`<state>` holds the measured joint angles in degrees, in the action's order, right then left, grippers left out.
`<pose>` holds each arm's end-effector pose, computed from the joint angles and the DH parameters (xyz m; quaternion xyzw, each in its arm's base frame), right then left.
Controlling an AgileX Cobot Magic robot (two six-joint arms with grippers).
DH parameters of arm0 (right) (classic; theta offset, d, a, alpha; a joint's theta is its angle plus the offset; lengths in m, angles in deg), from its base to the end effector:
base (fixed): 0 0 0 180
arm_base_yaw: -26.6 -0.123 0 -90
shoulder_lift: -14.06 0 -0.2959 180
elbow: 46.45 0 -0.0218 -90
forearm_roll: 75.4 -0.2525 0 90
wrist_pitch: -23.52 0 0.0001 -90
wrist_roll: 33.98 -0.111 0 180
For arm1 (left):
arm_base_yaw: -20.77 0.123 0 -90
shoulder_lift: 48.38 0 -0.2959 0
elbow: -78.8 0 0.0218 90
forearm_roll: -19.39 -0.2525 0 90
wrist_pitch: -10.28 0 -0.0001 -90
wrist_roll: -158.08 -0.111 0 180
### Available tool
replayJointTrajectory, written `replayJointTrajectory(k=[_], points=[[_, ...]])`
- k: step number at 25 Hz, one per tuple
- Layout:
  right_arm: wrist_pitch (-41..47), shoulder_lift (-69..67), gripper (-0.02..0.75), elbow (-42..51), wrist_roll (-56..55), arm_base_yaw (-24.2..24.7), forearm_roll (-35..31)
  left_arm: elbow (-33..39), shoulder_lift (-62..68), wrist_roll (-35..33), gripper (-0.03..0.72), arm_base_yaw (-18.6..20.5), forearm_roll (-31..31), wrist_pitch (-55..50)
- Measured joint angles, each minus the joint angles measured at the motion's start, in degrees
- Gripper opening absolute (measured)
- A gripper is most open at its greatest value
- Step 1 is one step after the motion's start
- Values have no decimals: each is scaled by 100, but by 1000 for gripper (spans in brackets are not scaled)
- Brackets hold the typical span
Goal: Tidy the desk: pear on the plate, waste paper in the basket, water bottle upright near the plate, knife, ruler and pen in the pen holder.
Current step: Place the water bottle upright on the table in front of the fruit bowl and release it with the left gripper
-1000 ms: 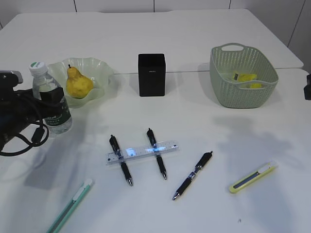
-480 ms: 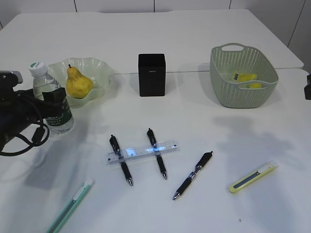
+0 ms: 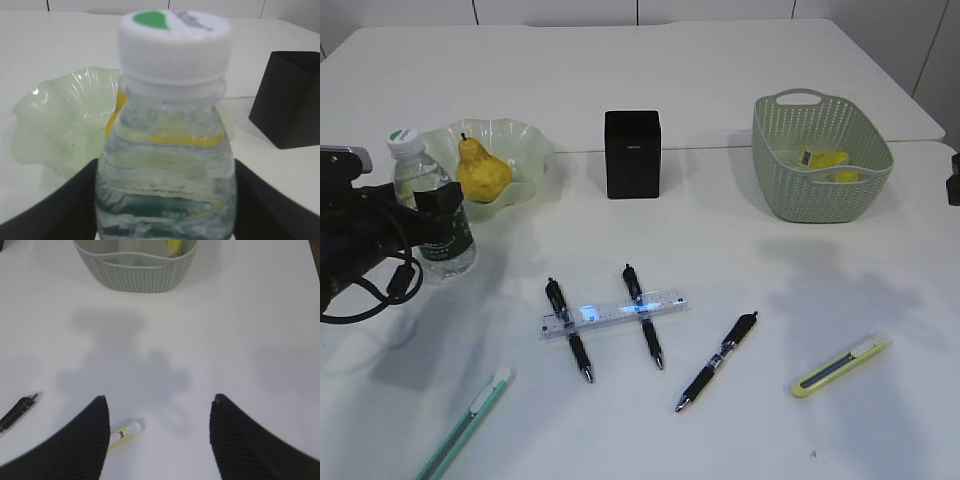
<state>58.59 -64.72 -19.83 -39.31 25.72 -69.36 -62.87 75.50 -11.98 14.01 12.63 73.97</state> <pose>0.2624 -0.0027 0.2819 0.0062 0.9403 -0.0247 0.3395 0.3680 -0.0554 0.1181 0.0333 0.7576 -0.1174 0.6412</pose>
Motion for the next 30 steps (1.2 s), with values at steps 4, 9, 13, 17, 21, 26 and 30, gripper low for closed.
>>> replayJointTrajectory(k=[4,9,13,17,21,26,30], points=[[0,0,496,0,0,0,0,-12,0,116,598,0,-24,-234],[-9,0,496,0,0,0,0,-12,-42,155,645,10,-24,-469],[-9,0,496,0,0,0,0,-12,-377,159,649,0,-24,-722],[-9,0,496,0,0,0,0,-12,-774,168,648,0,-34,-1171],[-9,0,496,0,0,0,0,-12,-1169,168,647,0,-67,-1755],[-9,0,496,0,0,0,0,-12,-1738,168,643,0,-82,-2536],[35,0,496,0,0,0,0,-12,-2274,168,637,0,-90,-3289]])
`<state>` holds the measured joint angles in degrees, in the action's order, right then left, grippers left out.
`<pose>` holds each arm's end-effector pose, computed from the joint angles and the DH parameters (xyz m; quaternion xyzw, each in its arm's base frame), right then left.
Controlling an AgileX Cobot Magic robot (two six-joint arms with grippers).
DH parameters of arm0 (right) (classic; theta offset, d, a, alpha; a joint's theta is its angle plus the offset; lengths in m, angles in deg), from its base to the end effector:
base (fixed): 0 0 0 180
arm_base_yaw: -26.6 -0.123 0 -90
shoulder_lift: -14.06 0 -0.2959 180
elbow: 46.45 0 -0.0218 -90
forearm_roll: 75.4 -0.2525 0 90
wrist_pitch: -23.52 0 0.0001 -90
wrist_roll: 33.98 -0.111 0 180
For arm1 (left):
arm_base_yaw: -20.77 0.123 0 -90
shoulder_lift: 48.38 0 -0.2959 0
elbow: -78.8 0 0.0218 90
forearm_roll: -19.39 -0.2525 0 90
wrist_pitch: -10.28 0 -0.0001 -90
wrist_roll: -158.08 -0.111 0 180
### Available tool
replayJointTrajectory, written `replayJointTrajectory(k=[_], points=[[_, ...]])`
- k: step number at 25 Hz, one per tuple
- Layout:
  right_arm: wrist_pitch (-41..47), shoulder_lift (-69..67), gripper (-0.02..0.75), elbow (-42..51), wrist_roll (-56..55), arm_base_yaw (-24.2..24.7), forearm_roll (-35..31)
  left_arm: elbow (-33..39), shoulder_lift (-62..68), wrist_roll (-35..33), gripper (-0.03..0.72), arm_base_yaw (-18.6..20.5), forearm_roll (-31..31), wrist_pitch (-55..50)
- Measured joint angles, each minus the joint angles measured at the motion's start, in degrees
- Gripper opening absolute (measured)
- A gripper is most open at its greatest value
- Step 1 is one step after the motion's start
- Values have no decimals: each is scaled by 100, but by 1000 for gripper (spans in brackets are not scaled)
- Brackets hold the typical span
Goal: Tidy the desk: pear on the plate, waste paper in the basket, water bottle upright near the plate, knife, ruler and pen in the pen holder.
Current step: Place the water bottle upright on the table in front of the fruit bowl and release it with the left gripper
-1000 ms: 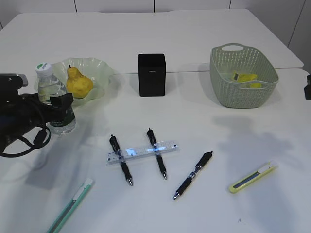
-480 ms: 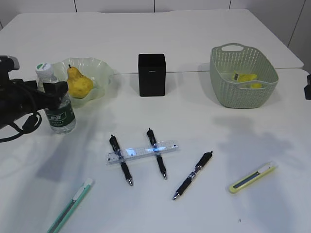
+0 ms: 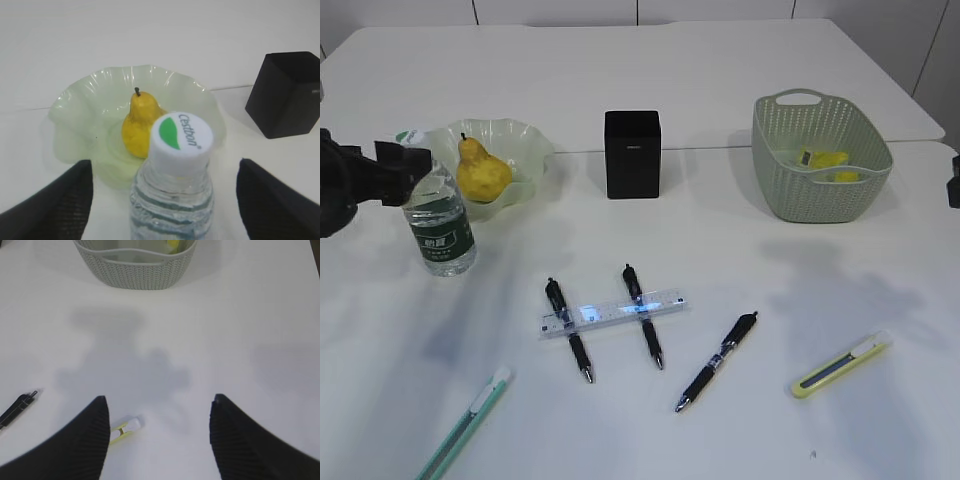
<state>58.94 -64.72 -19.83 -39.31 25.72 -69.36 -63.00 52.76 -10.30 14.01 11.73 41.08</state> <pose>0.2619 -0.0028 0.2814 0.0063 0.9413 -0.0250 0.3367 0.3398 -0.0479 0.2003 0.0321 0.8121 -0.0874 0.5761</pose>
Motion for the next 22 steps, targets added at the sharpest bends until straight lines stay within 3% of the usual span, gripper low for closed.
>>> replayJointTrajectory(k=[10,17,22], points=[[27,0,496,0,0,0,0,10,-1627,0,615,-139,-105,-2290],[365,0,496,0,0,0,-59,-582,-2602,13,587,-586,116,-5640],[639,0,496,0,0,0,-196,-1399,-2620,13,582,-1181,138,-7648]])
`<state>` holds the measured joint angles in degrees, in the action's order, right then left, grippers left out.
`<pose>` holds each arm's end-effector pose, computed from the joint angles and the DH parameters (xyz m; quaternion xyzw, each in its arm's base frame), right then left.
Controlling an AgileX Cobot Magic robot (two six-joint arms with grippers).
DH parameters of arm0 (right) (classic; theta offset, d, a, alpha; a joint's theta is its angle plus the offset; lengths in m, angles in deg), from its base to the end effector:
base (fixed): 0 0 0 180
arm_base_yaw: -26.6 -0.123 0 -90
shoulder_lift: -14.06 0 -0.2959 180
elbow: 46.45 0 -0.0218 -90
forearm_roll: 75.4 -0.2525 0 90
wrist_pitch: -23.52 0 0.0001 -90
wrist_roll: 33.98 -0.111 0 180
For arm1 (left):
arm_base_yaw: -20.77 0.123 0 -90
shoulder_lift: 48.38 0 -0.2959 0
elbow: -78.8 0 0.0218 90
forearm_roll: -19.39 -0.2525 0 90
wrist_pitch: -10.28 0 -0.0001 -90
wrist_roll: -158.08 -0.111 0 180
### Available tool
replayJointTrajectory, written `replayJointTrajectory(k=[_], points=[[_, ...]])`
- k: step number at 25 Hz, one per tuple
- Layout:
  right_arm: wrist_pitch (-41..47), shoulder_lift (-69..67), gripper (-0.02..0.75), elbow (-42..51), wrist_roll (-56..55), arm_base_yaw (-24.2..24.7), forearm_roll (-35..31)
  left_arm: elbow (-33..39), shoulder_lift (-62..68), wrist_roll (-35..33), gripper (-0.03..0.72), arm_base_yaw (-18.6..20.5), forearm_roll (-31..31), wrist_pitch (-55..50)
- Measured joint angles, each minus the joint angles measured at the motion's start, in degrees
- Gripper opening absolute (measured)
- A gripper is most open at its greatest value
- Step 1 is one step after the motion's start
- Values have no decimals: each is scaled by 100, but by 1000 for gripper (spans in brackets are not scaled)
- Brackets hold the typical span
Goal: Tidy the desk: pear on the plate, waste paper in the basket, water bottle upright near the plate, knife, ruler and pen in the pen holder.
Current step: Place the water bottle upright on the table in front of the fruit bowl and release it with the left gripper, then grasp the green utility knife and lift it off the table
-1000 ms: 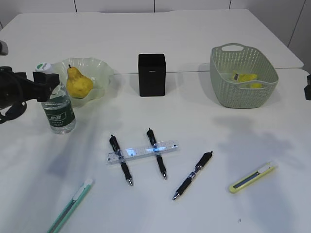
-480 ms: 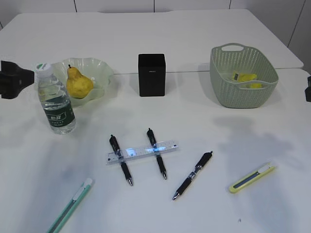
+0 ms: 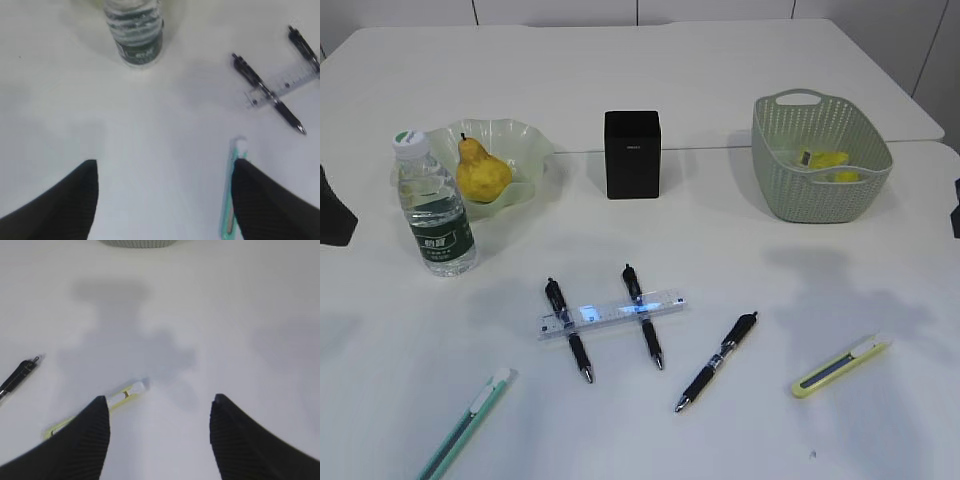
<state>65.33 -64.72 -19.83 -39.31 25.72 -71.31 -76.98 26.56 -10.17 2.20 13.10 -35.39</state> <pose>0.2518 -0.0014 0.2740 0.0184 0.9587 -0.0150 0.2833 0.2301 -0.0681 0.2997 0.0813 0.9487 -0.0316 0.3040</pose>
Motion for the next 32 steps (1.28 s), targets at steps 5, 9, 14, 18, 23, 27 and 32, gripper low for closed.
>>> replayJointTrajectory(k=[5,9,14,18,23,27,32], points=[[248,0,496,0,0,0,-26,-354,299,0,582,-562,377,-1066],[439,0,496,0,0,0,-28,-365,695,0,572,-849,752,-1301],[527,0,496,0,0,0,-28,-385,1307,0,519,-1166,887,-1312],[561,0,496,0,0,0,-28,-385,1811,-21,504,-1306,900,-1288],[572,0,496,0,0,0,-28,-397,2395,-97,501,-1318,900,-986],[572,0,496,0,0,0,-28,-397,2761,-217,498,-1318,900,-685],[572,0,496,0,0,0,-28,-397,3167,-372,491,-1318,900,-381]])
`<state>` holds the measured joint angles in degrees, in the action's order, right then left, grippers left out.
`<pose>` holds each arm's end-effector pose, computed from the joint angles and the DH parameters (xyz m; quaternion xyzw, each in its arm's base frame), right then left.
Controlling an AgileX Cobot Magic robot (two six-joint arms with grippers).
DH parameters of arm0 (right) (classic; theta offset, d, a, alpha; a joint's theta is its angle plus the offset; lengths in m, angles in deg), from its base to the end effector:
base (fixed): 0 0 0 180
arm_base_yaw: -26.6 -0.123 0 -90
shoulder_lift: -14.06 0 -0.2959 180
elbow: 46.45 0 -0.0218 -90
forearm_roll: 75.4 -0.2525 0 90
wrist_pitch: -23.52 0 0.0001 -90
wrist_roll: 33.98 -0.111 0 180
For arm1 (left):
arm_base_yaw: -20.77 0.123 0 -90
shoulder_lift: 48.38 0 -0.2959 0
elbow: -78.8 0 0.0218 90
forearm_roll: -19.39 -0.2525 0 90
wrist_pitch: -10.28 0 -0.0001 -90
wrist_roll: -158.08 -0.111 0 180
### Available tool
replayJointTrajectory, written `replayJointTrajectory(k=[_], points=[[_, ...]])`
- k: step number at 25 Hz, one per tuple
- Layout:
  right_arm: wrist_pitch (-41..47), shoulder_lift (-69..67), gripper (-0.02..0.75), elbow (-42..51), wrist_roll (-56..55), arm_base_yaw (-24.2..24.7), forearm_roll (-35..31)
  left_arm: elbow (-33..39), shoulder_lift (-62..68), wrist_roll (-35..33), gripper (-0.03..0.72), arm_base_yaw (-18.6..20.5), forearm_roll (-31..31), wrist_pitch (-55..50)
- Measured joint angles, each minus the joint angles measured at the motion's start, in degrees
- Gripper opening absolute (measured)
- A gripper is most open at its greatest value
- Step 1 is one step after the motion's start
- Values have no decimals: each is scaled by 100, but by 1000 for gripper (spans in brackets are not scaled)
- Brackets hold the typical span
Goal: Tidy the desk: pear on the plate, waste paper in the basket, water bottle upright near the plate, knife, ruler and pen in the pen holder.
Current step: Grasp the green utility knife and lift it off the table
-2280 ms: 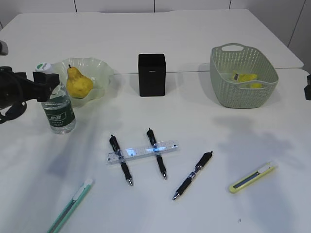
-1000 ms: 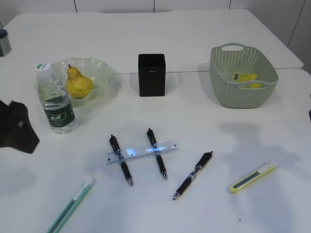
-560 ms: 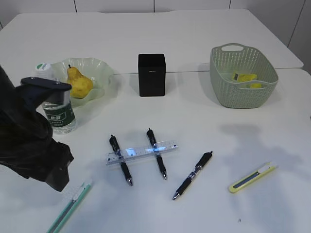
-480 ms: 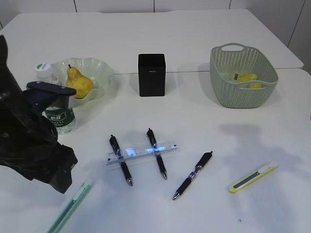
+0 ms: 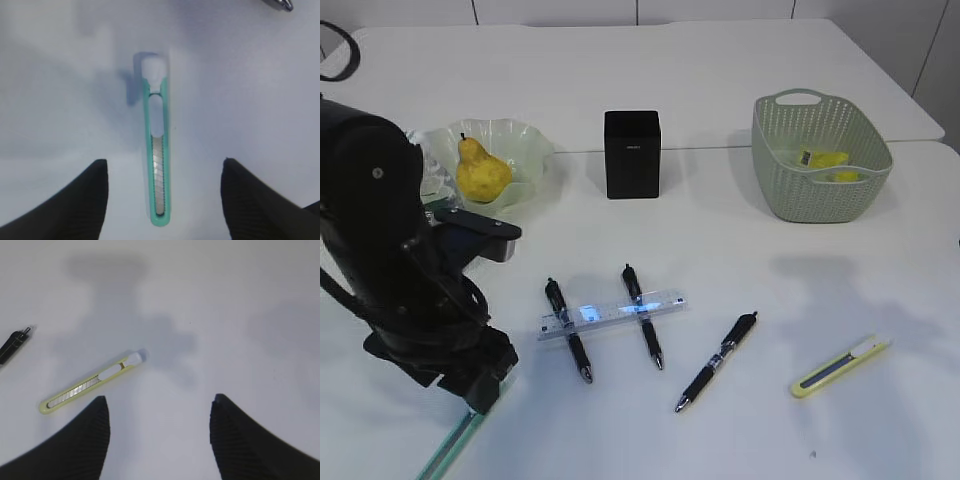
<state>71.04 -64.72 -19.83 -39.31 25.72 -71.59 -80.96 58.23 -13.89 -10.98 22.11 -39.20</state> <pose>0.2422 -0.0017 0.2685 0.0217 0.9716 -0.0164 0.2352 0.2588 -0.1648 0.1619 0.1908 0.9809 -0.0283 0.0238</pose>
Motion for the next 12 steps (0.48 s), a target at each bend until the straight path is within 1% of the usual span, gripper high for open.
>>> replayJointTrajectory(k=[12], points=[[0,0,496,0,0,0,0,-13,463,-126,482,0,0,402]])
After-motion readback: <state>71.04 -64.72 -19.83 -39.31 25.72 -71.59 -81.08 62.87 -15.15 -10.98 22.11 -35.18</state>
